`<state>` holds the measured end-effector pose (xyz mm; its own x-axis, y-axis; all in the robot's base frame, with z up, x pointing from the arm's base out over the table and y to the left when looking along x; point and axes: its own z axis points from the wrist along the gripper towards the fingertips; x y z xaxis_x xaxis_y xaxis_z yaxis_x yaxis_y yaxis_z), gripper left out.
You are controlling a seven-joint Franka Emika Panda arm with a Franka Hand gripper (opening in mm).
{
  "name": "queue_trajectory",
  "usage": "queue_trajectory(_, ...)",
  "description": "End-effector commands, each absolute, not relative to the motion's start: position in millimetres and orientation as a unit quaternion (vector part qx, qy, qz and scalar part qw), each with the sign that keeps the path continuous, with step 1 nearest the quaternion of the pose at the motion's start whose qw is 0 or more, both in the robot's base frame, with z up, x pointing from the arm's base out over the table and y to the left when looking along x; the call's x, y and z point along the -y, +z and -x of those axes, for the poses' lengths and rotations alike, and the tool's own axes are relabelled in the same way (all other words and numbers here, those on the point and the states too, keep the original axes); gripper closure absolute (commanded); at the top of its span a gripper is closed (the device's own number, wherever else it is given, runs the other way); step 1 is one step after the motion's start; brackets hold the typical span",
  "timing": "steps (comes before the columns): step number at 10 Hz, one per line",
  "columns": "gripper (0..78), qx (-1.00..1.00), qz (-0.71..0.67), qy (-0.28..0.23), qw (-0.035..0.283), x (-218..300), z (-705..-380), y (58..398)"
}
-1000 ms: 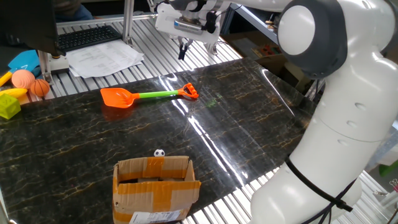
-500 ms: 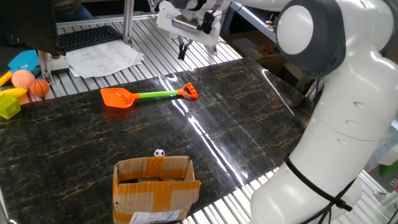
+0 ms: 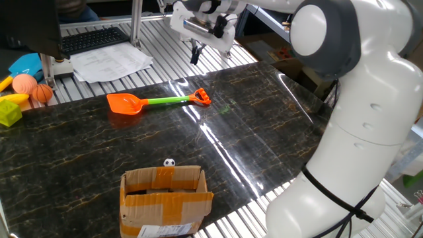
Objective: Use a shovel to scoop up an object
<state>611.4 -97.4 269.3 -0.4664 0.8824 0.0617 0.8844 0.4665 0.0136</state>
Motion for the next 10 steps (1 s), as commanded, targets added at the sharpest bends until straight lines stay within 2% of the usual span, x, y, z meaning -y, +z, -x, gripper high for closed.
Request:
queue_trajectory(1, 77.6, 0.822, 0.568, -0.032, -0.005, 98.0, -626.4, 243.5)
queue_trajectory(3, 77.6, 0.806, 0.590, -0.029, -0.021, 89.6, -633.9, 221.7)
queue_trajectory(10, 77.6, 0.772, 0.633, -0.042, -0.031, 80.2, -643.5, 172.8)
